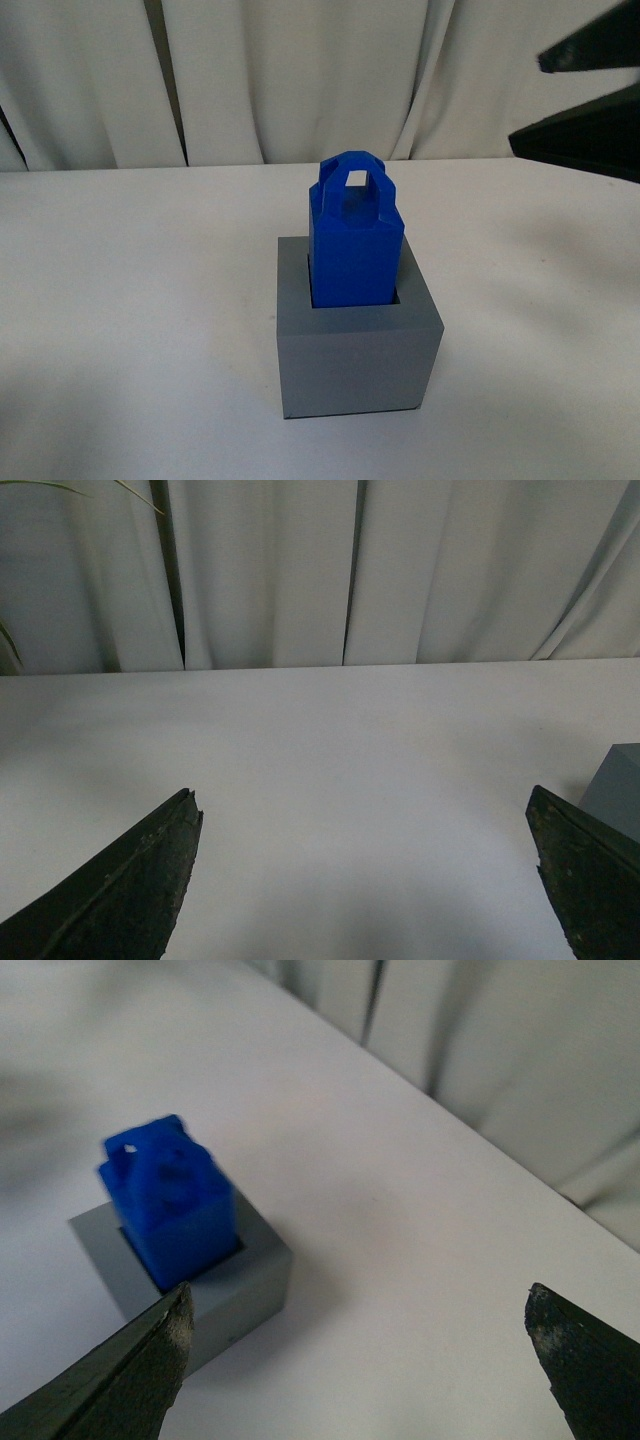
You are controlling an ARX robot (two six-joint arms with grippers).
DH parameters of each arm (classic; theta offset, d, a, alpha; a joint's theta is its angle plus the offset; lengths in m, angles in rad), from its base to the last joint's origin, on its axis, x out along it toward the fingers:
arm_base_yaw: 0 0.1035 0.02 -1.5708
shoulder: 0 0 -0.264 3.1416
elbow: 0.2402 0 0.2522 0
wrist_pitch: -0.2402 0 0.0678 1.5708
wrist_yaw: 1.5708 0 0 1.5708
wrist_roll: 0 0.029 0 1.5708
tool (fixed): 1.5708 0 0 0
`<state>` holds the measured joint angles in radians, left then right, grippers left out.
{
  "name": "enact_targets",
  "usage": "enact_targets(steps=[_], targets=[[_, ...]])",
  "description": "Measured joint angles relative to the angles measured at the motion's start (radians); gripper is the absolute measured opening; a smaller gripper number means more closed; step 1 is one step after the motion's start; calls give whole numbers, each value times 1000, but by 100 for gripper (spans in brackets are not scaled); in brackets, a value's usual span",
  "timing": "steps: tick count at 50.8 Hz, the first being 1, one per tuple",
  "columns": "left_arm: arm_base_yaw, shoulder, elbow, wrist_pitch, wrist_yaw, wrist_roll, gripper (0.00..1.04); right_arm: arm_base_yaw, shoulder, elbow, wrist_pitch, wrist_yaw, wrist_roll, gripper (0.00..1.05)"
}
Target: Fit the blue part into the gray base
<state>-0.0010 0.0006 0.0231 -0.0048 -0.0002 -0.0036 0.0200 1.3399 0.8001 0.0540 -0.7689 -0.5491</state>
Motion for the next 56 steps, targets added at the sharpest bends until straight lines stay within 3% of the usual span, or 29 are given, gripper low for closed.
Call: enact_targets(steps=[4,15,16,21,25,28,36,42,56], targets=[[0,0,0,0,0,0,99,-26,-23,-89,135,31,134,97],[0,0,0,0,0,0,99,-26,-26,-98,148,31,215,97],[0,0,0,0,0,0,99,-16,-27,-108,179,76,237,96],[0,0,0,0,1,0,99,39,-49,-244,522,507,381,81],[0,0,0,0,0,0,99,43,-83,-341,691,735,454,68],[0,0,0,0,-1,0,99,35,-118,-389,741,813,489,59],[0,0,0,0,1,0,99,-11,-216,-501,762,773,527,31],[0,0,0,0,0,0,99,-18,-308,-586,756,769,532,2],[0,0,0,0,0,0,99,-19,-493,-696,676,768,536,2]])
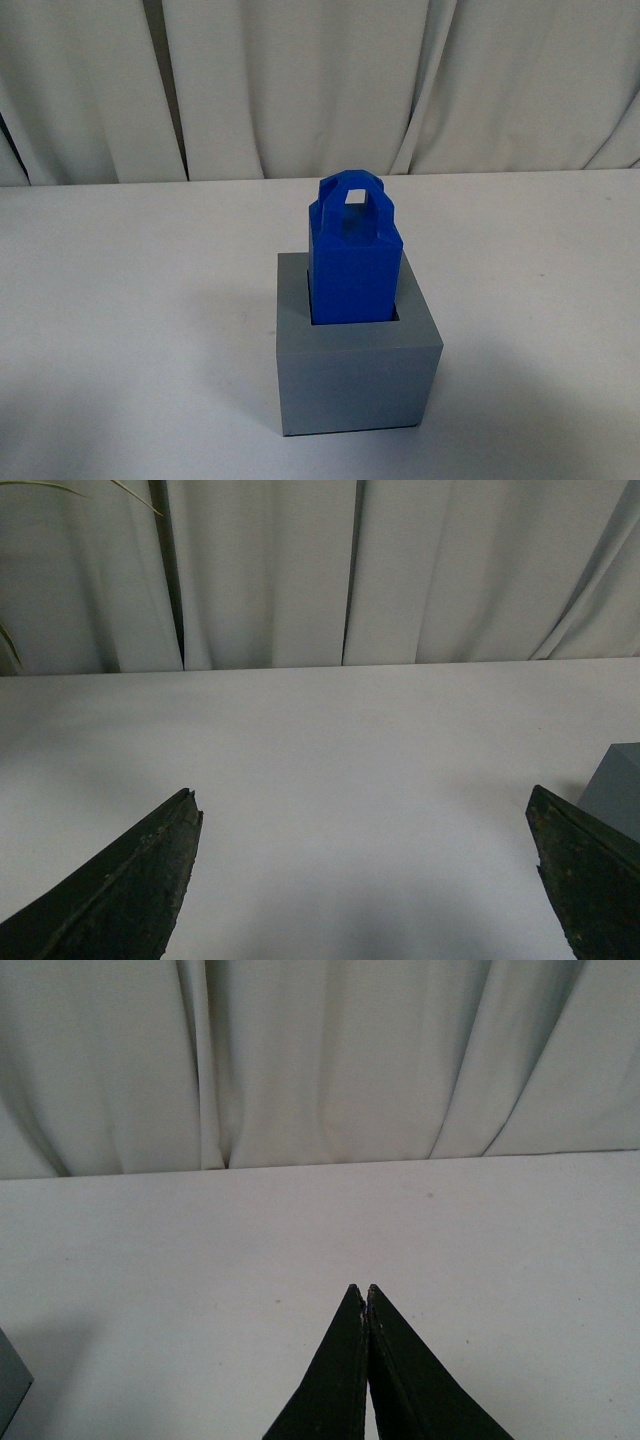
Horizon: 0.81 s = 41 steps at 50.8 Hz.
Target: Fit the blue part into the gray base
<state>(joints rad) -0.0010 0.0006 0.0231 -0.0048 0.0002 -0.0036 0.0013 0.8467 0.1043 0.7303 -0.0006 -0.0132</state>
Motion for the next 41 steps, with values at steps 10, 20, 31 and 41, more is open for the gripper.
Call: enact_targets(steps=[10,20,31,41], targets=[[0,0,0,0,0,0,99,0,-104,-35,-67,0,0,2],[0,0,0,0,0,0,99,0,-165,-90,-66,0,1,2],[0,0,0,0,0,0,99,0,-288,-99,-179,0,1,2],[0,0,0,0,0,0,99,0,-387,-99,-274,0,1,2]])
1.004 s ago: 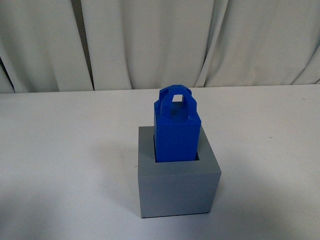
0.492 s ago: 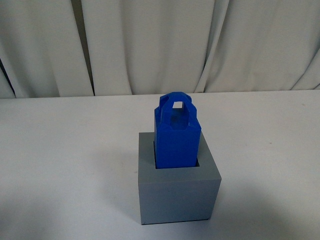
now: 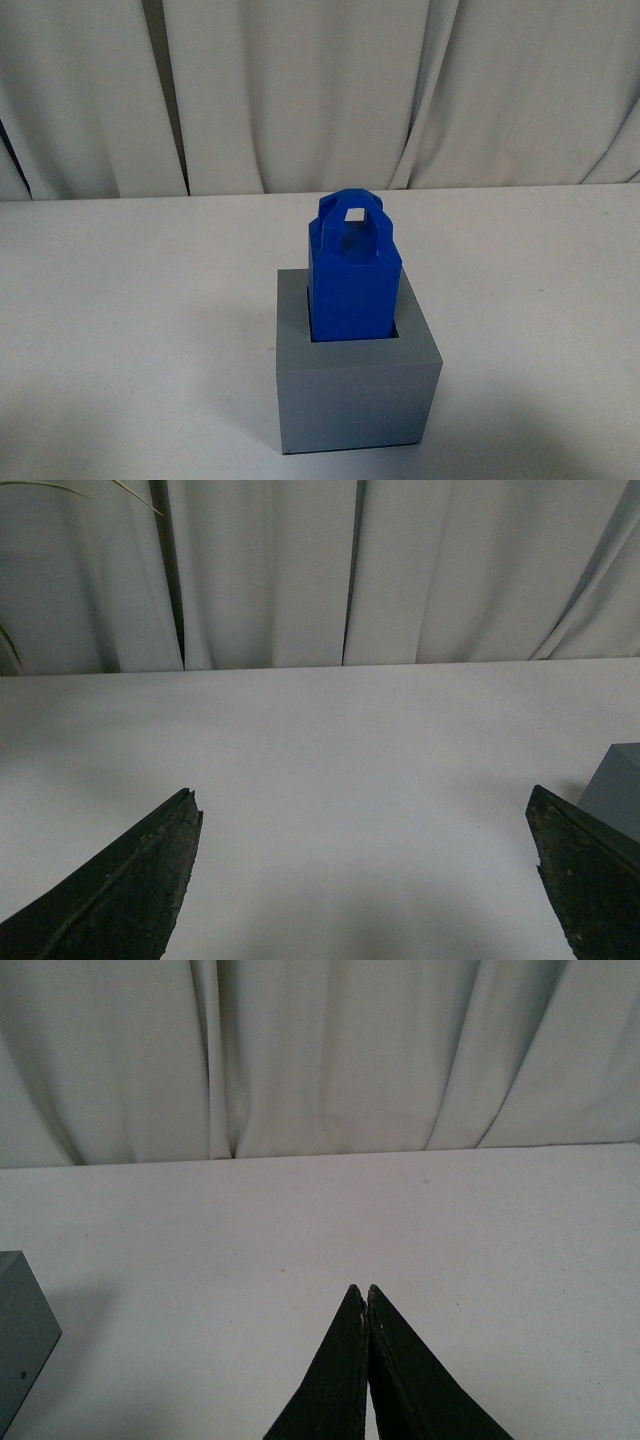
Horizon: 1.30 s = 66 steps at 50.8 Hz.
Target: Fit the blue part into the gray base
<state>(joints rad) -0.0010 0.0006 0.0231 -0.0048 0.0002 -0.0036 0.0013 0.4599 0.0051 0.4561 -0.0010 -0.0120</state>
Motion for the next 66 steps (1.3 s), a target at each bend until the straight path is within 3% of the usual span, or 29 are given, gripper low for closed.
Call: enact_targets(steps=[39,43,54,66], targets=[[0,0,0,0,0,0,99,0,-288,0,-280,0,0,2],[0,0,0,0,0,0,99,0,-420,1,-445,-2,0,2],[0,0,0,0,0,0,99,0,-455,1,-454,-1,0,2],[0,0,0,0,0,0,99,0,-455,1,-454,-1,0,36]])
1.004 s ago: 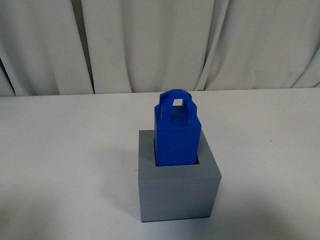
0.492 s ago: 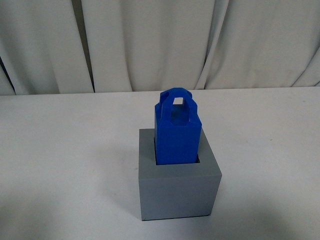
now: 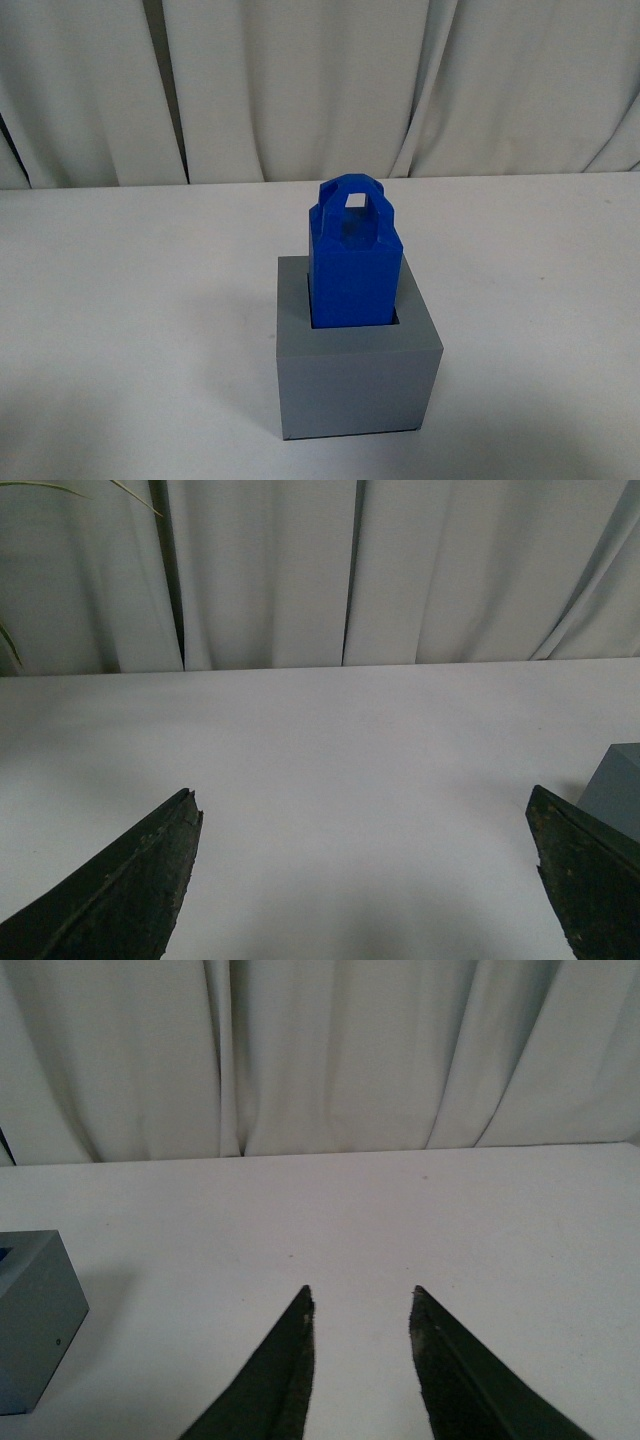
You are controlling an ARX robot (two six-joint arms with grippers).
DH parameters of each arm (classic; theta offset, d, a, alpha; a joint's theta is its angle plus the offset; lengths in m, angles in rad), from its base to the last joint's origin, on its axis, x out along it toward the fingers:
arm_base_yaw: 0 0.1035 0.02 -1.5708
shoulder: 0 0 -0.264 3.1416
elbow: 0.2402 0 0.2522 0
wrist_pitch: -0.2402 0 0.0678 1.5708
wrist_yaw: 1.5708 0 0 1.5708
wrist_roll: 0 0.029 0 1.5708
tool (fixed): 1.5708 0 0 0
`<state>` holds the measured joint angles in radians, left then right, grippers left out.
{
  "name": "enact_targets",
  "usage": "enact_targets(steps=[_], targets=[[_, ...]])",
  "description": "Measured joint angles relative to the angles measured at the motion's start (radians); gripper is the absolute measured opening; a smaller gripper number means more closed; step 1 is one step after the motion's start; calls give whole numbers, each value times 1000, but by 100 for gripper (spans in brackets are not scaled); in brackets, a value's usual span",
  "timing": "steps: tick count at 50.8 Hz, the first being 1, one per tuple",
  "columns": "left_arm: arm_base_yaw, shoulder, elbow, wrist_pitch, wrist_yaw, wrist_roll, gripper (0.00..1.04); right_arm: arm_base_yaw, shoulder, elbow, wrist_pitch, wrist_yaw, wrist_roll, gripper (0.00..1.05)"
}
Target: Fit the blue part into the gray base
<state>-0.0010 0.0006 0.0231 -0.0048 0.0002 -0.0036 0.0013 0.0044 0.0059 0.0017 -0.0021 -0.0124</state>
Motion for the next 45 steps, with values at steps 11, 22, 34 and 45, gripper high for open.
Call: enact_targets(steps=[11,22,34,45], targets=[[0,0,0,0,0,0,99,0,0,0,0,0,0,70],[0,0,0,0,0,0,99,0,0,0,0,0,2,98],[0,0,0,0,0,0,99,0,0,0,0,0,2,97],[0,0,0,0,0,0,99,0,0,0,0,0,2,97]])
